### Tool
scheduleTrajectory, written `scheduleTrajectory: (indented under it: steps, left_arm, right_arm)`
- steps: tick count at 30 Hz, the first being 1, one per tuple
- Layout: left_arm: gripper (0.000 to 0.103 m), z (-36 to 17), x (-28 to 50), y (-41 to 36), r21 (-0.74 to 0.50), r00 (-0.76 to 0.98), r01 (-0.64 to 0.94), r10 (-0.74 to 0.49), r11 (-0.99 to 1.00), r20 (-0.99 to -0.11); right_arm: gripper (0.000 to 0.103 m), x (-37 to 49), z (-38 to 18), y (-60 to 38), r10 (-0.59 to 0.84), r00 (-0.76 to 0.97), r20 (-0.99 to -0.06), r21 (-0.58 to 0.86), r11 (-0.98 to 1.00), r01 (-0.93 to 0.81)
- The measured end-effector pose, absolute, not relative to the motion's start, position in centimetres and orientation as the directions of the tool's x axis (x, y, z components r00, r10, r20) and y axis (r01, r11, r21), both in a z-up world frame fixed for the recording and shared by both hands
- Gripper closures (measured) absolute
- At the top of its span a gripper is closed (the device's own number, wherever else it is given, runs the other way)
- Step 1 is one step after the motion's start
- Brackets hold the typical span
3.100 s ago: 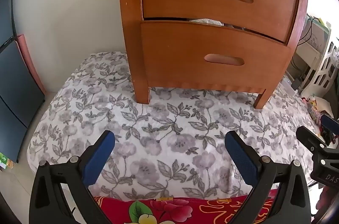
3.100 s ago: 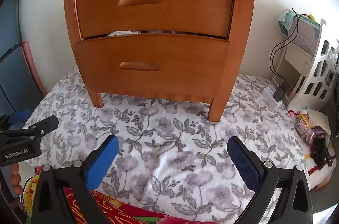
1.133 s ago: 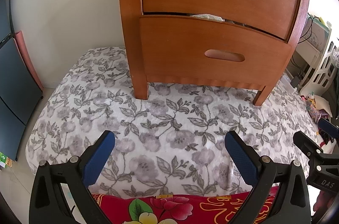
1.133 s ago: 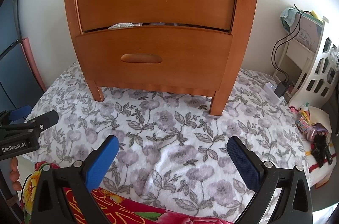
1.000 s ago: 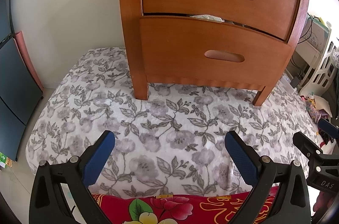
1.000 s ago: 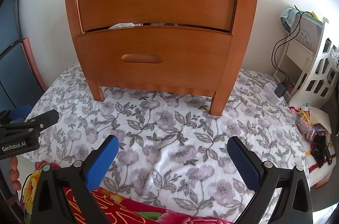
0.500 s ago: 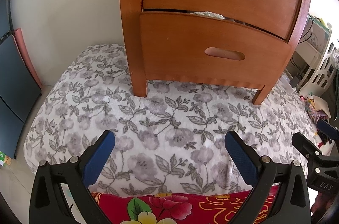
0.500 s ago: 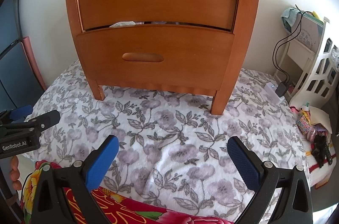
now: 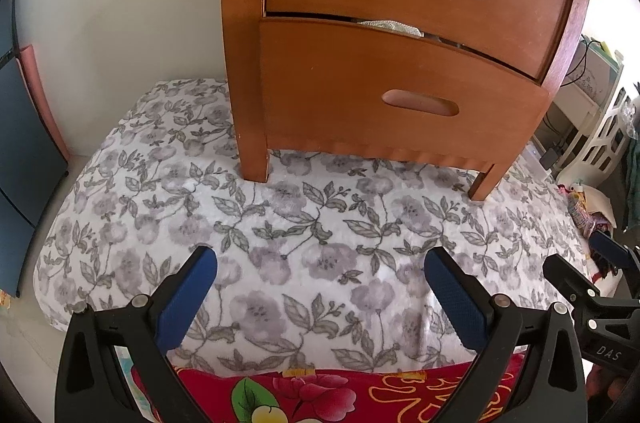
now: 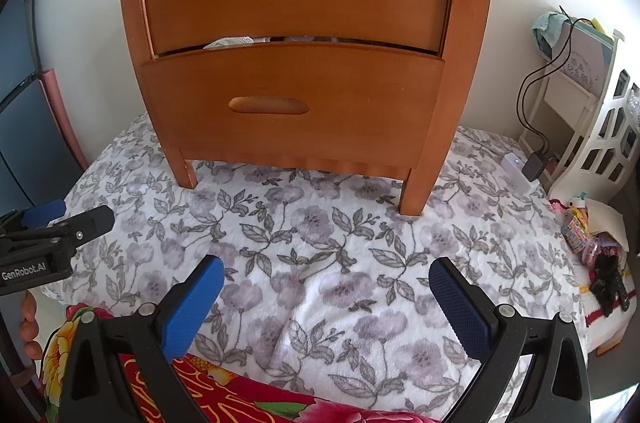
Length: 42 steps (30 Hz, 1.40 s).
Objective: Take underwear out of drawer
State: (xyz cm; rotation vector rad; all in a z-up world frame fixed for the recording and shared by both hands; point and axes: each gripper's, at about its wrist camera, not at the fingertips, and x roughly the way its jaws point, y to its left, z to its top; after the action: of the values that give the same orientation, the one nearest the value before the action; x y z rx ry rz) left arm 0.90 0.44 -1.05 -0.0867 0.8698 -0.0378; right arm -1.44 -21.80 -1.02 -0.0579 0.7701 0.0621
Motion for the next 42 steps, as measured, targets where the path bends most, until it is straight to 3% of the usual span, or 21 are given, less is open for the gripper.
scheduleTrajectory:
  steps: [7, 12, 19, 23, 31, 42]
  left_arm:
    - [0.000, -0.7, 1.8, 0.8, -0.126, 0.666, 0.047, -0.125, 0.991, -0.735]
    - [0.000, 1.5, 2.7, 1.2, -0.161, 0.730, 0.099, -0.181, 0.982, -0.658]
    - [0.000, 6.0, 9.9, 1.0, -0.067, 0.727, 0.181, -0.179, 0.981, -0.662]
    - [0.000, 7.2, 15.1, 0.4, -0.048, 0.683, 0.216, -0.186, 0.975, -0.706]
    - [0.000, 5.6, 19.6, -5.0, 0.186, 0.629, 0.307, -0.052, 0.933, -0.776]
    - [0.000, 4.7, 18.9, -12.9, 0.375, 0.653, 0.462, -0.022, 0.804, -0.757]
  right_arm:
    - [0.000, -0.9, -1.3, -22.0, 0.035, 0.712, -0.701, -0.027, 0.997, -0.076]
    - [0.000, 0.0, -1.4, -22.7, 0.029, 0.709, -0.705, -0.021, 0.998, -0.061]
    - [0.000, 1.1, -1.7, -24.1, 0.020, 0.696, -0.718, -0.004, 0.999, -0.033]
    - [0.000, 1.6, -2.0, -25.1, 0.014, 0.692, -0.722, 0.004, 1.000, -0.016]
    - [0.000, 2.6, -2.9, -27.0, 0.001, 0.669, -0.743, 0.034, 0.999, 0.035]
    - [0.000, 2.8, -3.6, -28.1, 0.015, 0.662, -0.750, 0.064, 0.997, 0.051]
